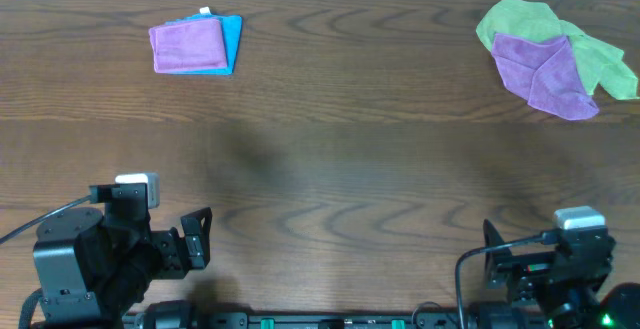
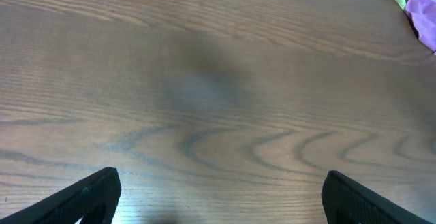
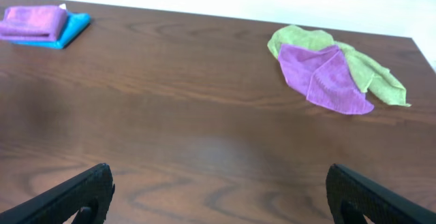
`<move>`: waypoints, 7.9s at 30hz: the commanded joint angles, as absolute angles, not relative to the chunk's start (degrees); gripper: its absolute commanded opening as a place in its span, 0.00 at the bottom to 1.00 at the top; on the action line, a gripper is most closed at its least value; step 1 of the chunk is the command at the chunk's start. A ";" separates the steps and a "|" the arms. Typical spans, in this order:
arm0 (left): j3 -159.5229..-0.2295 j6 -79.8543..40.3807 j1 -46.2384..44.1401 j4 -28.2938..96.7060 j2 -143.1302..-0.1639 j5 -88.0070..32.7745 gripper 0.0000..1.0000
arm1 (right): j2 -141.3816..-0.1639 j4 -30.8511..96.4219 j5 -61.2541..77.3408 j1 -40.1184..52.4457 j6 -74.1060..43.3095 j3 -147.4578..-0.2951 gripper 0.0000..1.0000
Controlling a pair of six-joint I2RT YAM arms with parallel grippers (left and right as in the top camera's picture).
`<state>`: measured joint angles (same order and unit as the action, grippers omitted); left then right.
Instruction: Fold the cloth
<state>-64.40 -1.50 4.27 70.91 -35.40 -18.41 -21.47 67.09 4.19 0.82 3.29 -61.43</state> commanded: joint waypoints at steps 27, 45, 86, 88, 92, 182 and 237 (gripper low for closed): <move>-64.23 -1.28 4.10 71.29 -35.29 -17.21 0.95 | -21.26 74.98 3.20 1.37 1.96 -61.06 0.99; -28.40 15.86 4.58 15.62 -16.58 -25.47 0.95 | -21.28 74.98 3.20 1.37 1.96 -61.06 0.99; -9.10 -1.21 7.57 16.45 -11.73 -11.20 0.95 | -21.26 74.98 3.20 1.37 1.96 -61.06 0.99; -7.90 -5.65 8.12 16.43 -10.02 -8.62 0.95 | -21.28 74.98 3.20 1.37 1.96 -61.06 0.99; -6.57 -6.90 8.40 16.40 -8.95 -5.67 0.95 | -21.28 74.98 3.20 1.37 1.96 -61.06 0.99; -4.97 -3.27 8.34 16.40 -8.84 1.50 0.95 | -0.30 22.46 -1.08 -0.47 8.86 -6.63 0.99; -4.97 -3.27 8.34 16.43 -8.82 1.48 0.95 | -0.32 22.46 -1.08 -0.45 8.86 -6.63 0.99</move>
<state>-6.44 -4.21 8.14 16.03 -9.23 0.47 -0.95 22.46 -0.27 0.14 8.21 -7.33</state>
